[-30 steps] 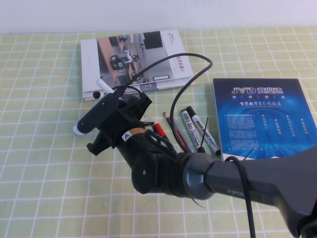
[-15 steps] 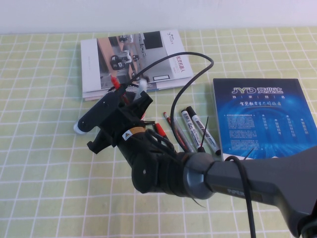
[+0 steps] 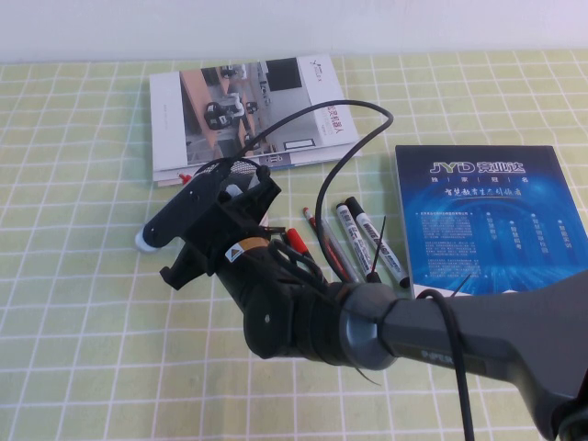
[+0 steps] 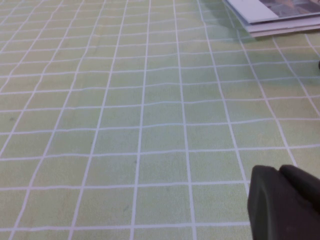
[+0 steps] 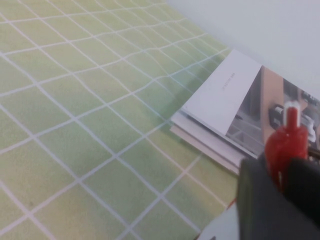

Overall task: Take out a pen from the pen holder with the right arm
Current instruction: 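Take a marker out of the pen holder and lay it on the table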

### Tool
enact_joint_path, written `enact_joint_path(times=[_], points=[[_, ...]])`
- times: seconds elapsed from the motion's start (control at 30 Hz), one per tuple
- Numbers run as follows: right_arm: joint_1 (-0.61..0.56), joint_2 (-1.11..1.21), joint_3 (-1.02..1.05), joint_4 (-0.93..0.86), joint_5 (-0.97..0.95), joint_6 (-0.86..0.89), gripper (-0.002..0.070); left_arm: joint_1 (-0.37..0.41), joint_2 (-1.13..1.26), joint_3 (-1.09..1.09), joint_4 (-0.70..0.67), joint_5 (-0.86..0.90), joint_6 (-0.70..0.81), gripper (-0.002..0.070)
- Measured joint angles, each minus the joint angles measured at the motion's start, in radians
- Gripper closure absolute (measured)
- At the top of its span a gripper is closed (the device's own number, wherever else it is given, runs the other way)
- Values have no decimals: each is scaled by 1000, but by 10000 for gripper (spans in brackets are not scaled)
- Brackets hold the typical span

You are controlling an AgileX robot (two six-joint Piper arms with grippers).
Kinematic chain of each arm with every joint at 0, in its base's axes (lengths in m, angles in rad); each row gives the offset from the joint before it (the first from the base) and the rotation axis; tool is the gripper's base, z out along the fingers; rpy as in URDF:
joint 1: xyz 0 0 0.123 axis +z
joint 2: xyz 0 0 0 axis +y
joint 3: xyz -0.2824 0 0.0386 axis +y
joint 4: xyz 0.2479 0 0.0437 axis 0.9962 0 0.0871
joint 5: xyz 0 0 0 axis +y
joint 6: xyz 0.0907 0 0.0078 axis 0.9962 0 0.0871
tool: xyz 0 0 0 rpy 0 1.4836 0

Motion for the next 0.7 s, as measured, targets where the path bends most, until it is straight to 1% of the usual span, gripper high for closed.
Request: enact_joint_path(times=[0.07, 0.17, 0.2, 0.27, 0.4, 0.7], points=[[0, 0, 0, 7, 2, 0, 529, 0, 0, 0, 0, 0, 0, 680], [0, 0, 0, 13, 3, 0, 406, 0, 0, 0, 0, 0, 0, 680], [0, 0, 0, 14, 3, 0, 375, 0, 0, 0, 0, 0, 0, 680], [0, 0, 0, 27, 3, 0, 340, 0, 0, 0, 0, 0, 0, 680], [2, -8, 0, 35, 4, 0, 320, 0, 0, 0, 0, 0, 0, 680], [4, -29, 0, 39, 6, 0, 316, 0, 0, 0, 0, 0, 0, 680]])
